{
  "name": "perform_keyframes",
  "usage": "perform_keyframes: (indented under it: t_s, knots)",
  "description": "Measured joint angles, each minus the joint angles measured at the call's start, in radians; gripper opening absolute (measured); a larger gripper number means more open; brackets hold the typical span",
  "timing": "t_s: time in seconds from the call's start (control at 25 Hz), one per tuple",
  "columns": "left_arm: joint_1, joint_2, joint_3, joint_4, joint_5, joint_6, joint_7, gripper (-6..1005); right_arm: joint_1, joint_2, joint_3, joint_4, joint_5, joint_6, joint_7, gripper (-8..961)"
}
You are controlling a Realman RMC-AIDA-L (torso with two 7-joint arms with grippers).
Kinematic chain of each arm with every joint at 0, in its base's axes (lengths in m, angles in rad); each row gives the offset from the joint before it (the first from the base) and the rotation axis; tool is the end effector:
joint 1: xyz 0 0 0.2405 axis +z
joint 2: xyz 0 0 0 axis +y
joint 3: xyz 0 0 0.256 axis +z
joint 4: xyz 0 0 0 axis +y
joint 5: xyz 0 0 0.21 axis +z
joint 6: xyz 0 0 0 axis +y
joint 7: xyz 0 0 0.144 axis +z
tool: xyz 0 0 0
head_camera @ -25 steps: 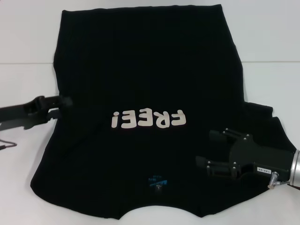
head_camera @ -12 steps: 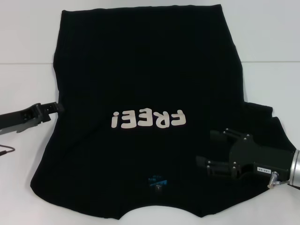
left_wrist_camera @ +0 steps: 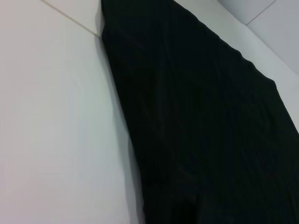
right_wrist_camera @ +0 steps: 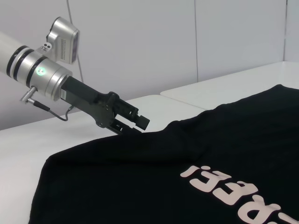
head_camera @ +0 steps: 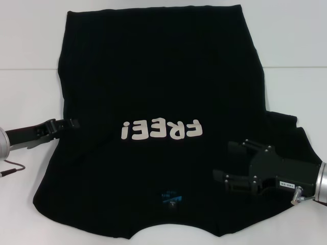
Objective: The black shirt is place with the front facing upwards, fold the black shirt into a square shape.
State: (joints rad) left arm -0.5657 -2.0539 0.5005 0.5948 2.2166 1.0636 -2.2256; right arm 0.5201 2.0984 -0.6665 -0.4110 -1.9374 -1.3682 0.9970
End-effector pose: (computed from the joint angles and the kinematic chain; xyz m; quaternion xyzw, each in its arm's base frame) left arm -0.3384 0.3729 0.0246 -0.6828 -0.6384 -0.2236 0.2761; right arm 0.2861 0.3181 -0.0458 -0.9384 0.1658 0.2315 0.1960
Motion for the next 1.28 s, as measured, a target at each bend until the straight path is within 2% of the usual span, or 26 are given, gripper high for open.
perform_keyframes:
  t_s: [0.76, 1.28]
  knots:
    - [-0.001, 0.007, -0.004, 0.003, 0.000, 0.104, -0.006, 621, -0.002, 0.000, 0.000, 0.004, 0.000, 0.000, 0.000, 921]
    - [-0.010, 0.012, -0.010, -0.045, -0.004, 0.386, -0.026, 619, -0.002, 0.000, 0.001, 0.005, 0.000, -0.001, 0.000, 920]
